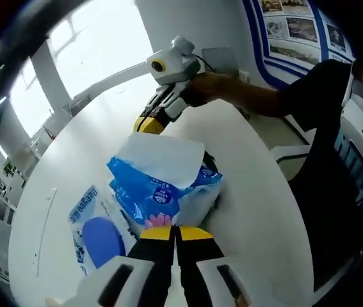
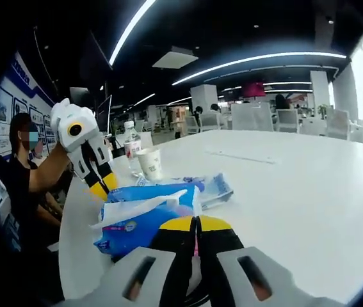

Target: Arrange the tabletop items into an orderly group along one side of the table until the central work area is clear of visible clutter.

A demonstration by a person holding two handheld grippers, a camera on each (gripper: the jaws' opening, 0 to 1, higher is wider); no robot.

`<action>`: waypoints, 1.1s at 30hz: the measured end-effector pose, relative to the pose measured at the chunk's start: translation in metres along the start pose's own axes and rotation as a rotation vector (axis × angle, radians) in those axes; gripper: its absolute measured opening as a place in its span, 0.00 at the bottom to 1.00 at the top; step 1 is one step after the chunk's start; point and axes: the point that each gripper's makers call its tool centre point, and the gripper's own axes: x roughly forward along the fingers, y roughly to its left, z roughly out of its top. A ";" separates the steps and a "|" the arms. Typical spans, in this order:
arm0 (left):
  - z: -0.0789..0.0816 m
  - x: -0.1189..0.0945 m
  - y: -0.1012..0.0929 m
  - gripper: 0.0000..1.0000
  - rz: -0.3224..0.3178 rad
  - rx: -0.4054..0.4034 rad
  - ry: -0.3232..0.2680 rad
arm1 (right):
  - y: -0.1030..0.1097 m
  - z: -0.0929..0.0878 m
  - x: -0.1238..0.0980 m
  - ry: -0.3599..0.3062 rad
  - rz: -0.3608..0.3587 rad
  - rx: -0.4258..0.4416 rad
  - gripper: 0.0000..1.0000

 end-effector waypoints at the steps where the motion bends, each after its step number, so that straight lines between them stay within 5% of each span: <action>1: 0.001 -0.001 0.001 0.00 0.002 0.002 -0.001 | -0.003 0.003 -0.002 -0.011 -0.003 0.003 0.00; 20: 0.026 -0.006 0.024 0.00 0.018 0.040 0.021 | -0.016 0.028 -0.024 -0.105 -0.059 0.015 0.00; 26: 0.040 -0.002 0.045 0.00 0.052 0.150 0.043 | -0.031 0.036 -0.035 -0.135 -0.121 0.006 0.00; 33: 0.057 0.002 0.056 0.00 0.035 0.174 0.048 | -0.038 0.044 -0.048 -0.173 -0.169 0.012 0.00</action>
